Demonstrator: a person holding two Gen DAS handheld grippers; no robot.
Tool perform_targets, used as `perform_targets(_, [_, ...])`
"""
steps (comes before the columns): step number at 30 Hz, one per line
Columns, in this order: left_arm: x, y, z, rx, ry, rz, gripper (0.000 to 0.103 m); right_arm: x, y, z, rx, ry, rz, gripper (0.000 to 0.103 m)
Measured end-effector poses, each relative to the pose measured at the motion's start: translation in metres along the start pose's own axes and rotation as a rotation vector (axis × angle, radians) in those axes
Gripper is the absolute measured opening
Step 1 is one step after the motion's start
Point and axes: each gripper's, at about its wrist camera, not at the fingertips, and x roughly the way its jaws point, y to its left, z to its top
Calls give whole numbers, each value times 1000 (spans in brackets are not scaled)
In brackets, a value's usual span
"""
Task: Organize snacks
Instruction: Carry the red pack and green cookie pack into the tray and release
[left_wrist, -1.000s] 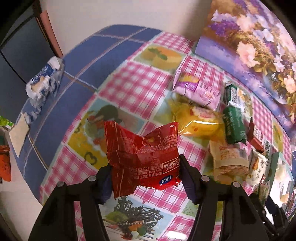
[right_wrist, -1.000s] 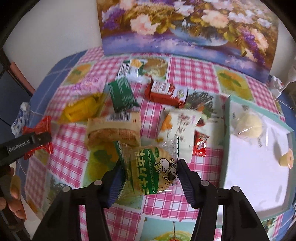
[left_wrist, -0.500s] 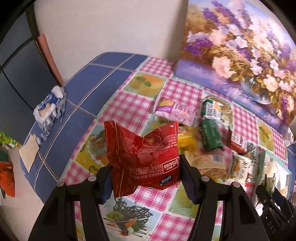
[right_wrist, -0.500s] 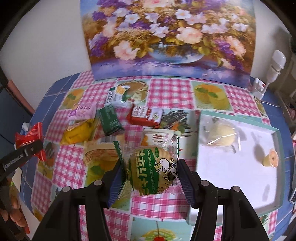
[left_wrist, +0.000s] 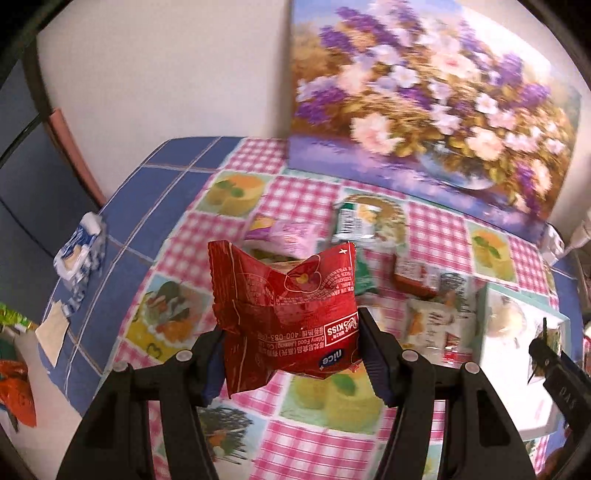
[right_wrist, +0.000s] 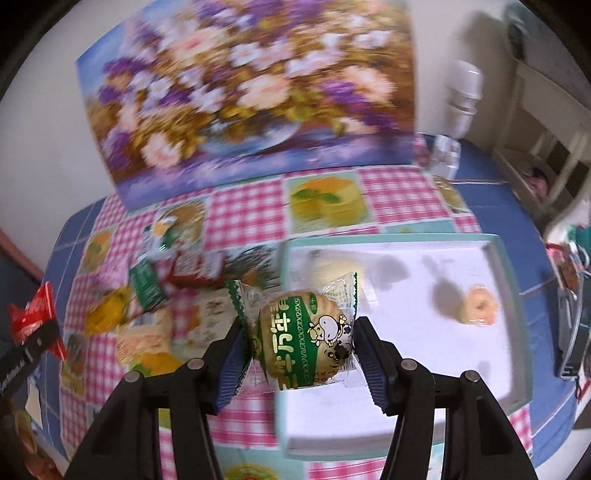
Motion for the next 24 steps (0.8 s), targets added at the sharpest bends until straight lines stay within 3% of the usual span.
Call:
perform_targets(12, [-22,-93,-8,186,-37,-84,64,-19,-101,11,216,-47,-87,60])
perform_targets(24, [-26,-177,-38,362,2,-204,64,-33,-160,12,318,-63,-143,61])
